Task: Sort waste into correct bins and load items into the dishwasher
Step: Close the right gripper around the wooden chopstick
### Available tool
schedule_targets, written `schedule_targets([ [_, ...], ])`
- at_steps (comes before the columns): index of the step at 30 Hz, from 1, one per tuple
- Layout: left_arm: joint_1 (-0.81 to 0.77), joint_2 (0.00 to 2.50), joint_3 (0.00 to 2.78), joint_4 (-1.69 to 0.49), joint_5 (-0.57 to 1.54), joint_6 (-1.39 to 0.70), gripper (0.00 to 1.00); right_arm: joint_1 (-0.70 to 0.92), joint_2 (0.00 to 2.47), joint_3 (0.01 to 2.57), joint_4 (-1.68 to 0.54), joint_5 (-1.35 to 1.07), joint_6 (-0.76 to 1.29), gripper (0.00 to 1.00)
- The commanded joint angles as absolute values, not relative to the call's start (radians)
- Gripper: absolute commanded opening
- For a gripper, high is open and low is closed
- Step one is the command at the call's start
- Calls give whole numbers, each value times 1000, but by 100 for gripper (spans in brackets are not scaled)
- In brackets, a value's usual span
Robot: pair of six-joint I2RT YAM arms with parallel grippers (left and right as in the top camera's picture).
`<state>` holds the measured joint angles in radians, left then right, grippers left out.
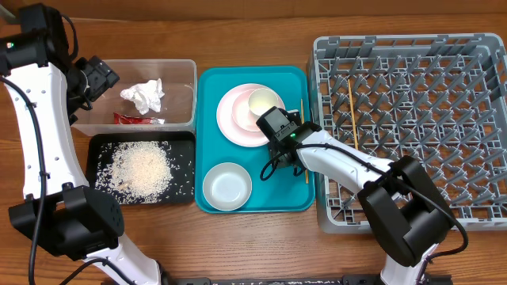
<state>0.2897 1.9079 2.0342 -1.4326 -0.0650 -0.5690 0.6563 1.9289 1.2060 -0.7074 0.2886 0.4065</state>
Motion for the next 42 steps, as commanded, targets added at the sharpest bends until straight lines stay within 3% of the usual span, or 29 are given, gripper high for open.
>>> schedule_targets([
  [1,286,1904,2039,-1432,-78,-557,100,659,1949,1198,-720,296,393,75],
  [29,286,1904,2039,-1431,-78,-557,100,659,1950,1093,-616,283,397,79],
  [42,286,1904,2039,-1431,-78,-557,100,659,1949,1102,-584,81,397,80],
])
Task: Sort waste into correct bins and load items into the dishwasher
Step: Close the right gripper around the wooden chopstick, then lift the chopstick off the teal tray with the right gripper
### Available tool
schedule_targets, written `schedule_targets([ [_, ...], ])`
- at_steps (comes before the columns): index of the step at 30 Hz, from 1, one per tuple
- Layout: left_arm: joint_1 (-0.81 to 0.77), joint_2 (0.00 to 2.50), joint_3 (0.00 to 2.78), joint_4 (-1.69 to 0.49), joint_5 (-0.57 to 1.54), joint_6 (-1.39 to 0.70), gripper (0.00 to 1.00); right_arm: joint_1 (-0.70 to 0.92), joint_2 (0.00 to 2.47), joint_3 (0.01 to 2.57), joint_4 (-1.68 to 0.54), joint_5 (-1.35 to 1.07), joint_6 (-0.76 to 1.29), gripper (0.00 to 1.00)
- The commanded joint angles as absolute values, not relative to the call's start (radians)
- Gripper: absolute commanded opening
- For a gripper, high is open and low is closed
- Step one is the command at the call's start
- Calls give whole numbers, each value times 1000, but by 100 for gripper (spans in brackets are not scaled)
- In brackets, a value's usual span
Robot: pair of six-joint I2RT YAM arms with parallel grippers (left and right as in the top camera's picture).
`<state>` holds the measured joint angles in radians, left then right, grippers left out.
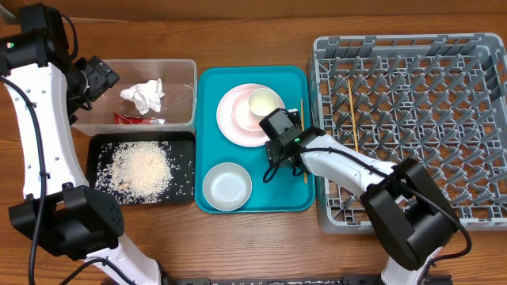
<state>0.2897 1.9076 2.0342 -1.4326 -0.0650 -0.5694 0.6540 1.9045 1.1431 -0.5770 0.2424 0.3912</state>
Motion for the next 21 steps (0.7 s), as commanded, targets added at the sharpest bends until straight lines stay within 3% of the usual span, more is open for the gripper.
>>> schedule_targets([
  [1,286,1904,2039,-1431,-78,-557,100,659,1949,1107,-584,64,396,80],
  [9,286,1904,2039,-1431,-78,-557,100,659,1949,1165,-590,-22,396,80],
  [21,286,1904,2039,-1431,-78,-557,100,659,1935,1266,-708,51,392,81],
])
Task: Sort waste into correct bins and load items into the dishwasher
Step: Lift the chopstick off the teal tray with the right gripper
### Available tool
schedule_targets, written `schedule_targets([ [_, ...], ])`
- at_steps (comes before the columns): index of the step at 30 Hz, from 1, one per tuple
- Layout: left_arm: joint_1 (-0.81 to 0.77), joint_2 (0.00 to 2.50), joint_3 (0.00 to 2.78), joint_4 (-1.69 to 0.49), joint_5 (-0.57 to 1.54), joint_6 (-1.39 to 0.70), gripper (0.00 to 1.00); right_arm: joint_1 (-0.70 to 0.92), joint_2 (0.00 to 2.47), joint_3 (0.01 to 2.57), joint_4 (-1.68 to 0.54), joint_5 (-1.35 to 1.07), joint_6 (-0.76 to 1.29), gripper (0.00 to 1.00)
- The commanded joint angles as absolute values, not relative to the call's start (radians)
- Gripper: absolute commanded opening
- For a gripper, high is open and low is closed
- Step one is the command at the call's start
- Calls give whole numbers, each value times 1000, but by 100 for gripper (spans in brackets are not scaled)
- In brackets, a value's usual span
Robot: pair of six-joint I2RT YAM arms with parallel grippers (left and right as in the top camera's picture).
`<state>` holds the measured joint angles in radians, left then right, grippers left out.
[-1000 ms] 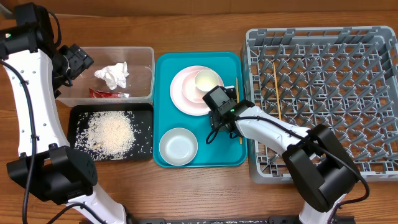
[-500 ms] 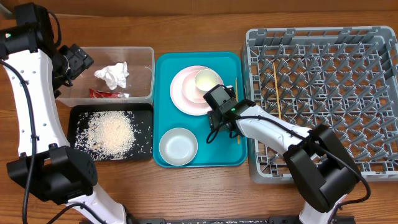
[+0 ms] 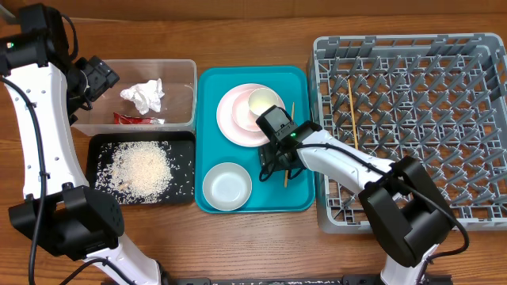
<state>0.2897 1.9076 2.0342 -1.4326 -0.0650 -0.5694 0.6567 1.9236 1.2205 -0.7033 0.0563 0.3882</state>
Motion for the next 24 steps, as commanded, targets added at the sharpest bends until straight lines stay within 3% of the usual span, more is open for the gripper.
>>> schedule_targets([
  [1,286,1904,2039,-1431,-78,-557,100,659,1931,1280,-720,52,392,81],
  [11,286,1904,2039,-1431,-78,-557,100,633,1914,1317,-774,76,451,77],
  [24,286,1904,2039,-1431,-78,-557,100,631,1938,1288,-728,78,454,44],
])
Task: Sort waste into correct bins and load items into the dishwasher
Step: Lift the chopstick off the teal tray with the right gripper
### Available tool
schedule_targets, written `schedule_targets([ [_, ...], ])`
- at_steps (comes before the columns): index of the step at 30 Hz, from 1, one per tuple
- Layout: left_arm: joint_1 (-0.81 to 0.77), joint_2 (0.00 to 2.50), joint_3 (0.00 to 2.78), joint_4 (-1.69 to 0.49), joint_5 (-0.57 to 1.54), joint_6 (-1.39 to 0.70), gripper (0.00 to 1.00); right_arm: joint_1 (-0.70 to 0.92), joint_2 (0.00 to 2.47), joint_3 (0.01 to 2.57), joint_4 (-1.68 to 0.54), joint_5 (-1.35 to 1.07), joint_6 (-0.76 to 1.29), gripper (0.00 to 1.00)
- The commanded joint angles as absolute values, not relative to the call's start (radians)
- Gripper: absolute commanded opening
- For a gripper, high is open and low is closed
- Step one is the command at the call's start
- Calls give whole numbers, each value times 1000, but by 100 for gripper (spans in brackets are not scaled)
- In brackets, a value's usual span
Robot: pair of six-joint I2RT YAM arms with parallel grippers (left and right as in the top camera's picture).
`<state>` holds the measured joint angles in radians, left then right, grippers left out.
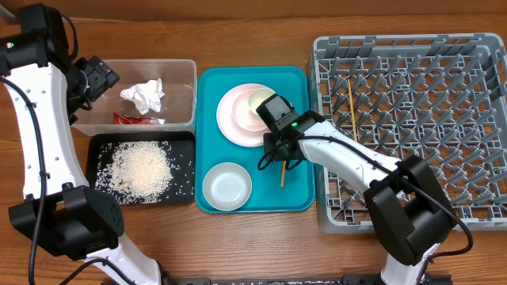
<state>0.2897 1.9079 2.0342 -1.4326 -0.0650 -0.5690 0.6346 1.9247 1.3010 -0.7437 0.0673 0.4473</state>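
Observation:
A wooden chopstick (282, 172) lies slanted on the teal tray (207, 87), its upper end under my right gripper (276, 152), which looks shut on it. A second chopstick (351, 111) rests in the grey dishwasher rack (412, 47). Also on the tray are a pink plate (234, 119) carrying a small cream cup (260, 100), and a white bowl (227, 186) at the front. My left gripper (101, 75) hovers at the left edge of the clear bin (178, 67); its fingers are too small to read.
The clear bin holds a crumpled tissue (143, 95) and a red wrapper (135, 119). A black tray (99, 142) with spilled rice (141, 168) sits in front of it. The rack's raised wall borders the teal tray on the right.
My right gripper has shifted slightly toward the plate and the chopstick has moved with it; only the chopstick's lower half now shows below the gripper. The left arm has not moved.
The chopstick first lay along the teal tray's right edge with my right gripper beside it. The gripper then sat lower against it. After that the chopstick was slanted inward on the tray at the gripper, and now it lies nearer the tray's middle.

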Motion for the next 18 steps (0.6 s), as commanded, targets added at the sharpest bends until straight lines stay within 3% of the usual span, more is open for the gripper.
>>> schedule_targets([
  [1,286,1904,2039,-1431,-78,-557,100,631,1938,1280,-720,83,454,43],
  [18,286,1904,2039,-1431,-78,-557,100,626,1940,1269,-696,146,527,35],
])
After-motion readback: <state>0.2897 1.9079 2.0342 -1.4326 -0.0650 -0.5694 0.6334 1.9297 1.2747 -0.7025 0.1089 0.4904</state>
